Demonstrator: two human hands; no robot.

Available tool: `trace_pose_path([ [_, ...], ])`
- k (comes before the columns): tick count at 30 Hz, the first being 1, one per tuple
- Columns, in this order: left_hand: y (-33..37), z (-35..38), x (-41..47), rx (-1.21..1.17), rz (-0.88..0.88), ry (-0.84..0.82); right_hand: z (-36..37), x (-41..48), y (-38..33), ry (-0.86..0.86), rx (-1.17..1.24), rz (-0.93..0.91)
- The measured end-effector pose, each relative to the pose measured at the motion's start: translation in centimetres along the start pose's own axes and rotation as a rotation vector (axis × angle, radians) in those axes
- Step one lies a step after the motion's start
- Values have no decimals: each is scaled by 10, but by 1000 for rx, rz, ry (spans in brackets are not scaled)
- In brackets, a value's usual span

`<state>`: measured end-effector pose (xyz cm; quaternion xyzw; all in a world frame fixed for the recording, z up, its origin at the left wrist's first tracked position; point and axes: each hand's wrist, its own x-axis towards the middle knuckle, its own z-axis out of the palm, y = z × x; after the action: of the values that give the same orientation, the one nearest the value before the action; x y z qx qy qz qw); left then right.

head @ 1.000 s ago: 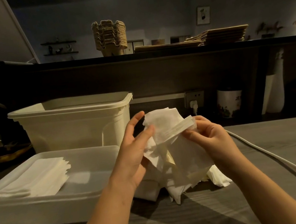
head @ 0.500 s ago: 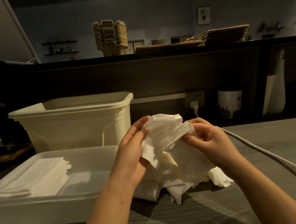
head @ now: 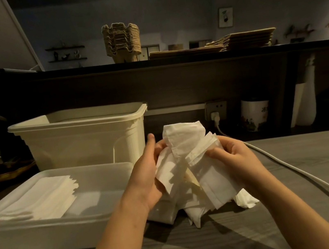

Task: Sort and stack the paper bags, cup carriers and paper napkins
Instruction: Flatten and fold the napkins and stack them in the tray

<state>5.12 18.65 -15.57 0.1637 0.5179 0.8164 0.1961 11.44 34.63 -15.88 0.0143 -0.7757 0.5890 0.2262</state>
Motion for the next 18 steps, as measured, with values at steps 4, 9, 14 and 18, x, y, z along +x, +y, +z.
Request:
trace_pose_path([
  [4, 1, 1, 0, 58, 55, 9, 2, 0, 1, -23, -187, -91],
  [9, -3, 0, 0, 61, 102, 22, 2, 0, 0, -28, -306, -155],
  [14, -4, 2, 1, 43, 165, 27, 2, -1, 0, -48, -279, -152],
  [18, -2, 4, -2, 102, 248, 104, -2, -1, -2, -82, -14, -130],
])
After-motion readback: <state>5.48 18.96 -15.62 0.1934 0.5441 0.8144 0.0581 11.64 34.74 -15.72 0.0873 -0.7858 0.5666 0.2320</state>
